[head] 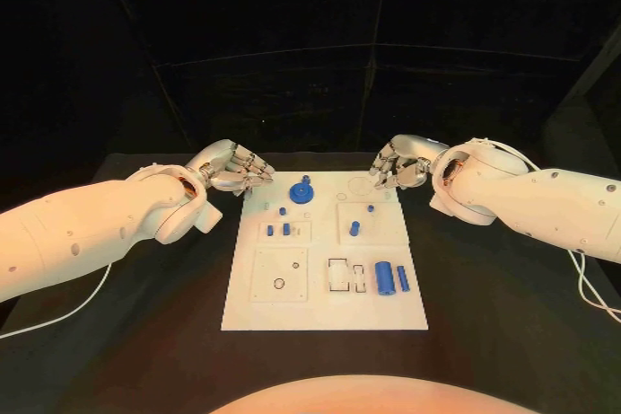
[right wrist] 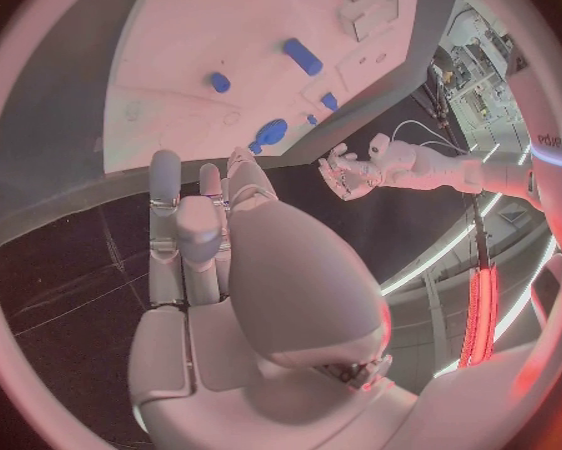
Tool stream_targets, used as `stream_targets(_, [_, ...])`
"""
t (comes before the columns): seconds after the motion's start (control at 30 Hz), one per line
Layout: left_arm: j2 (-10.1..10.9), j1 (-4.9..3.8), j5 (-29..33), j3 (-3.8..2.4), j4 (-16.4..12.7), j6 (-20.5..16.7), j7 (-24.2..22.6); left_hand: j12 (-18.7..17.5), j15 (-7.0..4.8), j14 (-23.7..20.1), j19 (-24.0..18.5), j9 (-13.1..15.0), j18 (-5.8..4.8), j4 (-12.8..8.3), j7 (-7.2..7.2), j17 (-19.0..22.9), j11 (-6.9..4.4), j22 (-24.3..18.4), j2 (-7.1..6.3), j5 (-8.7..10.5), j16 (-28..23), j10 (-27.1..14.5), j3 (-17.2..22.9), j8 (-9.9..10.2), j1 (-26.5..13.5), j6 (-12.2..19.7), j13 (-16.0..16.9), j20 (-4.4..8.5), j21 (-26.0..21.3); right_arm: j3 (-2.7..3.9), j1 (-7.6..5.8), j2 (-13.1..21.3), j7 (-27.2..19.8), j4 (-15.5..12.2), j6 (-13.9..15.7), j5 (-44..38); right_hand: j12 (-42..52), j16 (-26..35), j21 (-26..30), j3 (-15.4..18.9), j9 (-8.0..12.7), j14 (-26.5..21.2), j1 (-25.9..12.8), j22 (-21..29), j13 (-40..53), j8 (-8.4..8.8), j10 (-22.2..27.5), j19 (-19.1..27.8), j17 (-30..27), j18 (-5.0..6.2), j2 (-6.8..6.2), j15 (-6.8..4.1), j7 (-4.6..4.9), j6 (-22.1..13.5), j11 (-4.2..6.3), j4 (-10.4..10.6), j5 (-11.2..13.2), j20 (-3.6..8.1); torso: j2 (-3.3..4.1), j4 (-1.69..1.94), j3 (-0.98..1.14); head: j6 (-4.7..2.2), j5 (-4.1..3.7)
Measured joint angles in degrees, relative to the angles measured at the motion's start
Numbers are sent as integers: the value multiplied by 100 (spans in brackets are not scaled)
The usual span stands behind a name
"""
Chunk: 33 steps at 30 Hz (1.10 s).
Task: Assemble the parts on the task board
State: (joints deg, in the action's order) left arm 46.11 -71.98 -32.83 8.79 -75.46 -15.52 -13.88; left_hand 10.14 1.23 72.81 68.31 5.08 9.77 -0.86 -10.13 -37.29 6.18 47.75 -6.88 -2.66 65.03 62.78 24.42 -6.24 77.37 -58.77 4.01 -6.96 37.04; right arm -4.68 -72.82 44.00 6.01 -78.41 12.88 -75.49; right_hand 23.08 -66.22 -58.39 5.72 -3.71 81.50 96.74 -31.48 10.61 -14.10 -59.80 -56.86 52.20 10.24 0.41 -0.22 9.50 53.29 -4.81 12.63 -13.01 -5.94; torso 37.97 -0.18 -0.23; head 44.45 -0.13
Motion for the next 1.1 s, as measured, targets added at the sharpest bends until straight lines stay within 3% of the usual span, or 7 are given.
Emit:
stream_targets(0.17, [135,8,1409,2,-212,26,-574,29,-27,-130,-21,-18,-1,23,20,356,-25,-90,0,0,-236,40,-23,0,0,-21,0,20,-119,-30,110,12,-73,27,29,-520,-313,32,0,-38,0,28,24,0,-240,188,65,-20,-5,0,-24,35,17,17,-65,32,33,-20,3,1,6,-18,-73])
stream_targets(0.37, [203,12,2446,3,-366,112,-955,29,-21,-177,-21,-27,-2,39,20,475,-9,-131,0,0,-296,66,-39,-22,0,-21,0,20,-171,-50,290,-33,-91,43,12,-1011,-584,39,0,-59,0,21,-53,-1,-475,361,187,-22,5,0,-100,122,66,2,-181,53,160,-86,6,-14,6,-38,-57])
stream_targets(0.87, [234,22,3106,4,-478,240,-1193,95,-10,-269,-53,-40,-3,30,21,653,-4,-195,22,0,-425,101,-110,-22,22,-20,10,13,-261,-52,442,-179,-66,52,-99,-1466,-699,37,0,-127,-3,38,-106,-1,-671,501,300,-27,82,0,-153,146,108,45,-214,20,171,-133,13,-7,10,-38,-21])
stream_targets(1.1, [228,24,3171,5,-461,277,-1193,95,-10,-310,-61,-45,-5,14,21,721,-4,-211,21,0,-468,101,-126,-22,22,-20,10,20,-284,-52,457,-198,-73,11,-205,-1522,-742,-230,-249,-330,-14,166,-15,-328,-700,524,68,-241,416,1,-62,125,69,278,-131,-41,132,-121,10,-7,13,-17,-9])
